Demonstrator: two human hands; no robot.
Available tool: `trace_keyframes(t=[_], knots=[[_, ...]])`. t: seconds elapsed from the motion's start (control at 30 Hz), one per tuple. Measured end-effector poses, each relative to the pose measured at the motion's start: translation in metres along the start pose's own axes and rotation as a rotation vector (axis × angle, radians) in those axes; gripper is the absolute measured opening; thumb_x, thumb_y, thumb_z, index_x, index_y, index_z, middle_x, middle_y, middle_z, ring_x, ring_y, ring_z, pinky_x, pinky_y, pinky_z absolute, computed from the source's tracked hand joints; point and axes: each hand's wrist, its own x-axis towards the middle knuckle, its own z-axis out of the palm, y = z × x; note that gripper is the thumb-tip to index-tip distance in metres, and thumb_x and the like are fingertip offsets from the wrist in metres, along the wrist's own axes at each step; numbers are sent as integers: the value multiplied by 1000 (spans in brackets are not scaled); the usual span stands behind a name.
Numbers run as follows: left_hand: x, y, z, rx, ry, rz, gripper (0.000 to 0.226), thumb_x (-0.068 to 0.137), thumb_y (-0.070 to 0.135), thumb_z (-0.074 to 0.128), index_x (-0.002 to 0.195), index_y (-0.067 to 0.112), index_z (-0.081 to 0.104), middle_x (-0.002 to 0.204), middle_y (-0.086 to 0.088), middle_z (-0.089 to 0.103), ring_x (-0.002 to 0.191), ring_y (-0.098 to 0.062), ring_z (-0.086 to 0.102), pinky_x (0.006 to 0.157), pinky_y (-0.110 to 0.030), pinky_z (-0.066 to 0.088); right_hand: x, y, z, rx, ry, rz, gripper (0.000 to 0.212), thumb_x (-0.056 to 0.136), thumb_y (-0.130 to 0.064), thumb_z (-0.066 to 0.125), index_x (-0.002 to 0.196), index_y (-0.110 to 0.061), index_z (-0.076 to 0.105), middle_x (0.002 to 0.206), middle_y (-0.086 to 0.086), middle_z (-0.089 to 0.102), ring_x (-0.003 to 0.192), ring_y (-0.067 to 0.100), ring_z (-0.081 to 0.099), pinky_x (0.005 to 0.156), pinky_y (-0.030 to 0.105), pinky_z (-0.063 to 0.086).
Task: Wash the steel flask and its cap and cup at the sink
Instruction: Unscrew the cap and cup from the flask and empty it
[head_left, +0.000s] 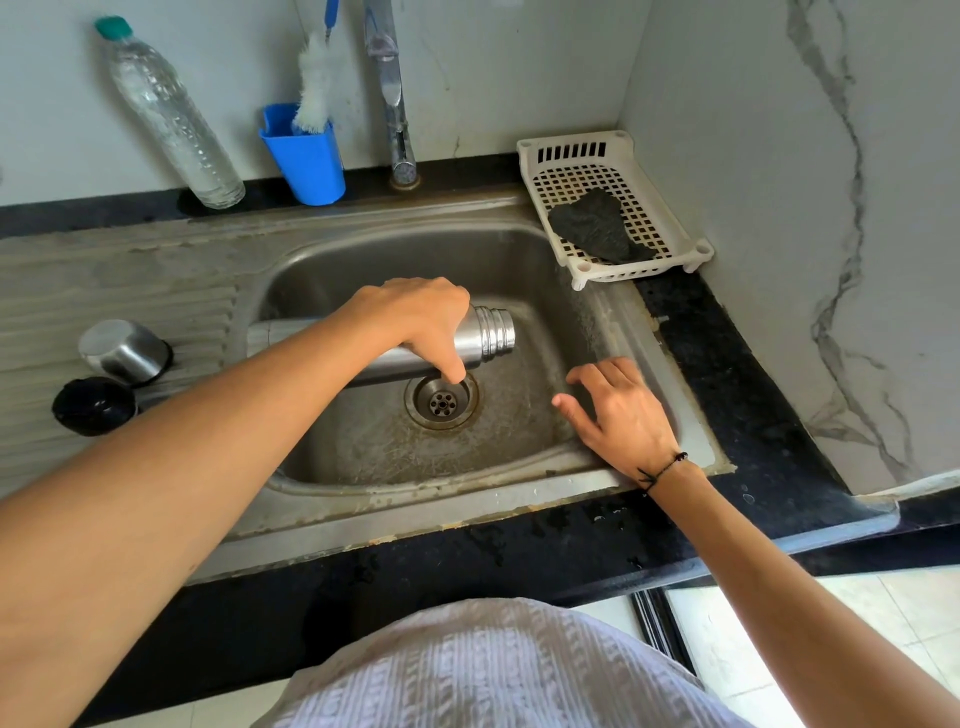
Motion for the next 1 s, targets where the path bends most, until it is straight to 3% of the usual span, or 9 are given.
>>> trace_keyframes(t=[1.0], knots=[[-4, -6, -2, -24, -42, -46, 58, 64, 47, 77, 98, 4, 57, 79, -5, 50, 61, -19, 44, 52, -29, 37, 0, 2, 1, -10, 0, -16, 53, 90, -51, 37, 96, -7, 64, 88, 9, 64, 95, 30, 56, 69, 36, 51]])
